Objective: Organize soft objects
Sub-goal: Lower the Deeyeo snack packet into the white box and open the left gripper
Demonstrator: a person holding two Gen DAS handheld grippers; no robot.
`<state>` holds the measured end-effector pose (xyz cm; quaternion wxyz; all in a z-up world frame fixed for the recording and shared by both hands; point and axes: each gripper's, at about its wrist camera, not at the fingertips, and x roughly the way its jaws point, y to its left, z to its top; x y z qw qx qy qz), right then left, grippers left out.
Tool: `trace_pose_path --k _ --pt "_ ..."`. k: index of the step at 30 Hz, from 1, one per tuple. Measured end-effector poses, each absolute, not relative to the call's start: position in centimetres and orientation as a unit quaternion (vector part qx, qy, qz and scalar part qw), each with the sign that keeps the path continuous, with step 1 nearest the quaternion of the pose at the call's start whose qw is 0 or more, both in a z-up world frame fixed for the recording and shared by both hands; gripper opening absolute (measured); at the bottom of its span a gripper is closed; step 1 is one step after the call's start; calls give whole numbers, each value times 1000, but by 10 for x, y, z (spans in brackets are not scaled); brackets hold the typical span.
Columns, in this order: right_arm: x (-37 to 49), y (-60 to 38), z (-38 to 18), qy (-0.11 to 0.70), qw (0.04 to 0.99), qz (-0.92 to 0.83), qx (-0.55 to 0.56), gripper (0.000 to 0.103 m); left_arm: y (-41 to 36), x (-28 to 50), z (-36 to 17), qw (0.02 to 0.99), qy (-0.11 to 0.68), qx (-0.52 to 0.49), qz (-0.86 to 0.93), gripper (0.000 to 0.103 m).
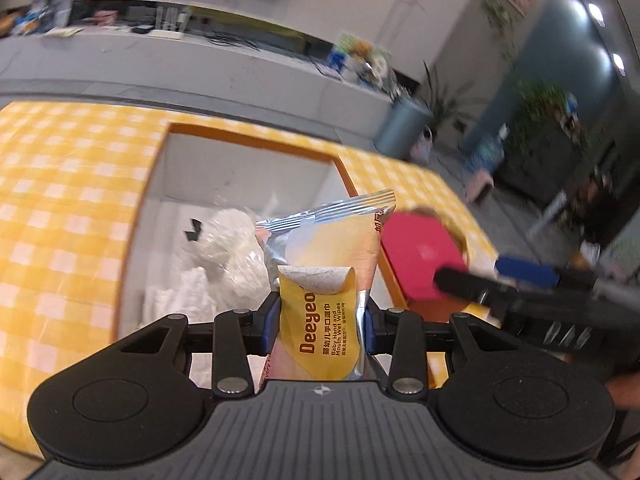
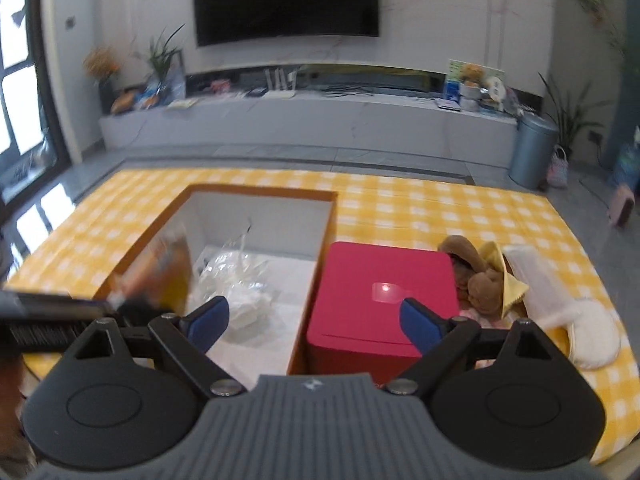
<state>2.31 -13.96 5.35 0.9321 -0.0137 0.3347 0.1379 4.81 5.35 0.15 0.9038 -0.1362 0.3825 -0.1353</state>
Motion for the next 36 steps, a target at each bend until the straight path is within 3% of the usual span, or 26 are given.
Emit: trace_pose_path --k 15,17,22,36 --pt "32 -154 40 325 934 144 51 86 38 68 -46 877 473 -53 -70 45" --pt "33 -152 38 328 932 147 49 86 35 68 -45 880 469 -41 -68 48" --pt "33 -145 34 336 928 154 40 86 24 58 -28 890 449 -20 -75 89" --pt "30 -144 42 331 929 161 49 86 22 21 23 941 335 21 -26 92"
